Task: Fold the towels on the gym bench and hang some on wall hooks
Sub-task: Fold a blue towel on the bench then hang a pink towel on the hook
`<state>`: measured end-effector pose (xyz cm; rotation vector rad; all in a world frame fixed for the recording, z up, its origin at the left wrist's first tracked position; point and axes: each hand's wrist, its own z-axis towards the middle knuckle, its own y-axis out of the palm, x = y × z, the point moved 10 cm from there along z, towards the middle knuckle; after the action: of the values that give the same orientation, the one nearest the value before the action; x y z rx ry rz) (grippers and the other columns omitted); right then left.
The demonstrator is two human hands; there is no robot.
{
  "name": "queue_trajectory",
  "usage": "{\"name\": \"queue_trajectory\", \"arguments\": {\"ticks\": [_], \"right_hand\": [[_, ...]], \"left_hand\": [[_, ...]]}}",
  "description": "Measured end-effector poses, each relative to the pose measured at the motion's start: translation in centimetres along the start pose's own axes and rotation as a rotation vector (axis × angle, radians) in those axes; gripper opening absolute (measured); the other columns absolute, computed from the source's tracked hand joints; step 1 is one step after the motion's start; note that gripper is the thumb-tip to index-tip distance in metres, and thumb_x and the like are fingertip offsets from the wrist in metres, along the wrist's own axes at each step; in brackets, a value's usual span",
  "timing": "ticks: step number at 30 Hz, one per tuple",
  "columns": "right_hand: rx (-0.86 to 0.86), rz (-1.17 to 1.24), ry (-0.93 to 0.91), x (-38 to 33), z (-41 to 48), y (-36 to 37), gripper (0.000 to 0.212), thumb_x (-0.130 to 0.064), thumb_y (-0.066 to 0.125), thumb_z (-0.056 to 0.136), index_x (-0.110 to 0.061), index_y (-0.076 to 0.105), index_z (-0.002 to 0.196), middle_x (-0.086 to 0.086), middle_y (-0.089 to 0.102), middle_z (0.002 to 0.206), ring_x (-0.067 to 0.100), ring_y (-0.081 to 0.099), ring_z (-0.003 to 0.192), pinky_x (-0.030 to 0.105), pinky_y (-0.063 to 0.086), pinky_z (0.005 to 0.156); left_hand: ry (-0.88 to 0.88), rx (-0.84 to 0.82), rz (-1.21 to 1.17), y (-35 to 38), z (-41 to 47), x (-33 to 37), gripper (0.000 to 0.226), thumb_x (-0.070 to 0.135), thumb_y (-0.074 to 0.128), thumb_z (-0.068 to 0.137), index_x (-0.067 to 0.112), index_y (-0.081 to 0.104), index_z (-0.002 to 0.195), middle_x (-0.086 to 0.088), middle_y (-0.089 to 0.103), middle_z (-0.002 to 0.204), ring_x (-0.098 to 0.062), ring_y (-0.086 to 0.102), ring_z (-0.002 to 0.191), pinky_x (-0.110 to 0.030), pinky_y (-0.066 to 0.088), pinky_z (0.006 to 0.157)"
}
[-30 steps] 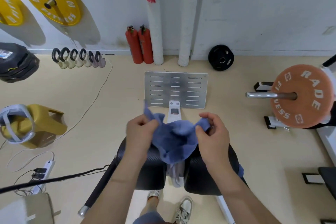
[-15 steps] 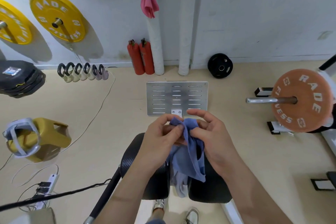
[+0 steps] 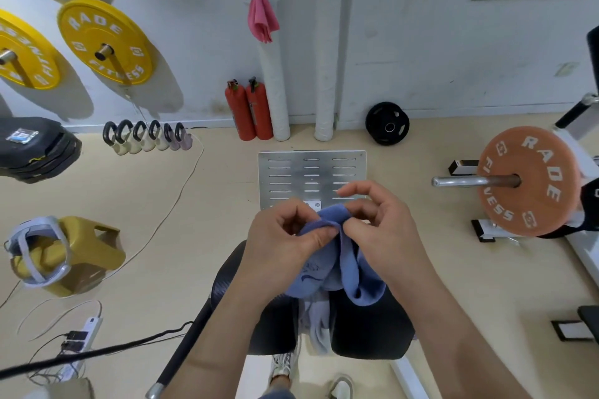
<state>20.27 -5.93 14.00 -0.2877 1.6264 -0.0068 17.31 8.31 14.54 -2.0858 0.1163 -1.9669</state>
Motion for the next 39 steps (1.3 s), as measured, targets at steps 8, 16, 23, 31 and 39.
{"name": "queue_trajectory", "arguments": {"ticks": [8, 16, 23, 31, 39], "right_hand": [[-0.268, 0.011, 0.223, 1.4, -1.1, 1.0, 0.024, -0.043, 0.064, 0.086, -0.021, 0.073, 0.090, 0.004, 0.072, 0.085, 0.013, 0.064, 0.077, 0.030, 0.054, 0.068], [-0.080, 0.156, 0.001, -1.2, -2.0, 0.4, 0.019, -0.008, 0.067, 0.086, -0.026, 0.073, 0.086, -0.004, 0.076, 0.080, 0.006, 0.070, 0.075, 0.020, 0.057, 0.065], [-0.033, 0.106, -0.182, -3.7, -2.9, 0.4, 0.028, -0.004, 0.068, 0.084, -0.031, 0.073, 0.084, -0.013, 0.076, 0.084, 0.002, 0.071, 0.086, 0.015, 0.053, 0.078], [-0.043, 0.109, -0.250, -5.1, -3.8, 0.7, 0.031, -0.005, 0.067, 0.085, -0.034, 0.072, 0.090, -0.023, 0.073, 0.090, -0.003, 0.069, 0.091, 0.011, 0.051, 0.081], [-0.066, -0.061, -0.318, -5.9, -3.9, 1.0, 0.031, -0.007, 0.067, 0.087, -0.036, 0.070, 0.097, -0.026, 0.071, 0.096, -0.004, 0.067, 0.093, 0.014, 0.051, 0.086]], "left_hand": [[0.076, -0.014, 0.050, -0.1, -1.2, 1.7, 0.026, 0.007, 0.081, 0.069, 0.031, 0.071, 0.062, 0.011, 0.067, 0.065, -0.004, 0.061, 0.066, -0.015, 0.047, 0.063], [0.232, 0.026, 0.285, -0.8, -2.3, 3.7, 0.013, 0.025, 0.074, 0.079, 0.037, 0.074, 0.079, 0.013, 0.058, 0.095, -0.002, 0.053, 0.094, -0.008, 0.037, 0.080], [0.158, 0.082, -0.046, -2.0, -3.2, 4.8, 0.024, 0.003, 0.074, 0.076, 0.027, 0.075, 0.077, 0.010, 0.074, 0.076, -0.006, 0.070, 0.077, -0.016, 0.052, 0.072], [0.176, 0.129, -0.115, -3.1, -3.5, 5.7, 0.022, 0.004, 0.072, 0.078, 0.026, 0.074, 0.080, 0.010, 0.075, 0.076, -0.005, 0.071, 0.076, -0.016, 0.053, 0.070], [0.131, 0.047, -0.095, -2.7, -2.9, 5.1, 0.026, 0.006, 0.070, 0.080, 0.028, 0.072, 0.092, 0.006, 0.074, 0.078, -0.006, 0.069, 0.077, -0.020, 0.054, 0.073]]}}
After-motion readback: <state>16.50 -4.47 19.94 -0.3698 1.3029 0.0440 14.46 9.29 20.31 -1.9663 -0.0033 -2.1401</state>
